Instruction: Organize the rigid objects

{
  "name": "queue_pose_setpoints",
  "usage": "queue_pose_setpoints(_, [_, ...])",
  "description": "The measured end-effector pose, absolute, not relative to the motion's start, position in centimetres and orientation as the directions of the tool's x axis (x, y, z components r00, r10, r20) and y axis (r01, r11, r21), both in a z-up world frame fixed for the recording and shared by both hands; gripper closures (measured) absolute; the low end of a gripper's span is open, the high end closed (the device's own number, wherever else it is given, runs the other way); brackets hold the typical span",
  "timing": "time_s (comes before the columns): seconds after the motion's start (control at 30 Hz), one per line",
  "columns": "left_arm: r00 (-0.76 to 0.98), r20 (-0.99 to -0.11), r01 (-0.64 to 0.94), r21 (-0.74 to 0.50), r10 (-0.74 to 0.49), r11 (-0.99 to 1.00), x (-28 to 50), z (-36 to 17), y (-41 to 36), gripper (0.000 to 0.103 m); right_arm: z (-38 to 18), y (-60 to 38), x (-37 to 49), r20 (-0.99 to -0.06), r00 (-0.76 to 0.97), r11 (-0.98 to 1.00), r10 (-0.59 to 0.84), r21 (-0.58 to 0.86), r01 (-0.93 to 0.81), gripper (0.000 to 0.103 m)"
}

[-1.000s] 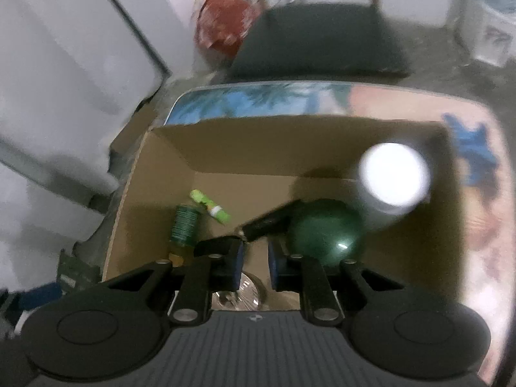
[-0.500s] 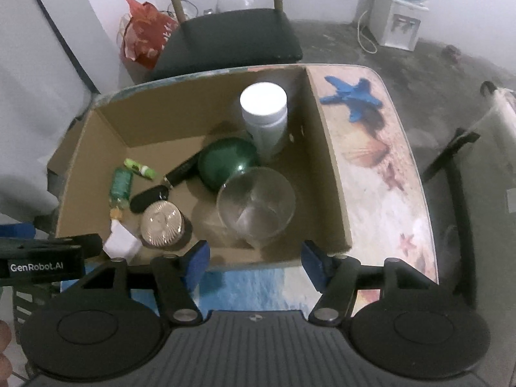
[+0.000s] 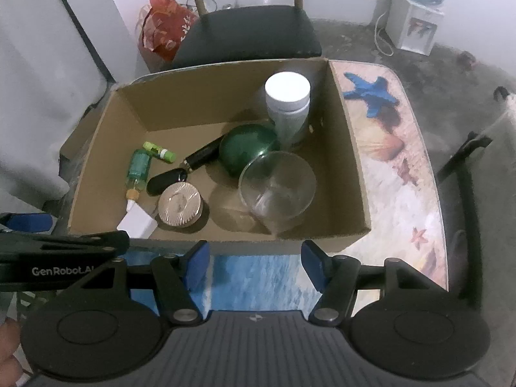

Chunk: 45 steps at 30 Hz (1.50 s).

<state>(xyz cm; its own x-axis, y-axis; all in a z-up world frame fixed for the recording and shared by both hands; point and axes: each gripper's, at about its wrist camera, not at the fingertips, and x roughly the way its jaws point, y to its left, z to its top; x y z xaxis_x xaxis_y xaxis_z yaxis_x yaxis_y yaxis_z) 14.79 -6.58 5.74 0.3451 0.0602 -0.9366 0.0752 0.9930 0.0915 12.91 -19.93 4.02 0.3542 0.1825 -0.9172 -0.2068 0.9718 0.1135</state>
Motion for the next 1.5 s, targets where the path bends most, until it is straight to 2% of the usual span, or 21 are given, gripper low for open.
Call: queue_pose_setpoints(1.5, [0.354, -0.933, 0.067, 0.101, 0.071, 0.993, 13.3, 6.7, -6.6, 0.001, 5.4, -20.1, 11.7, -0.902, 0.372, 0.965, 0.220, 0.145, -0.217, 0.039])
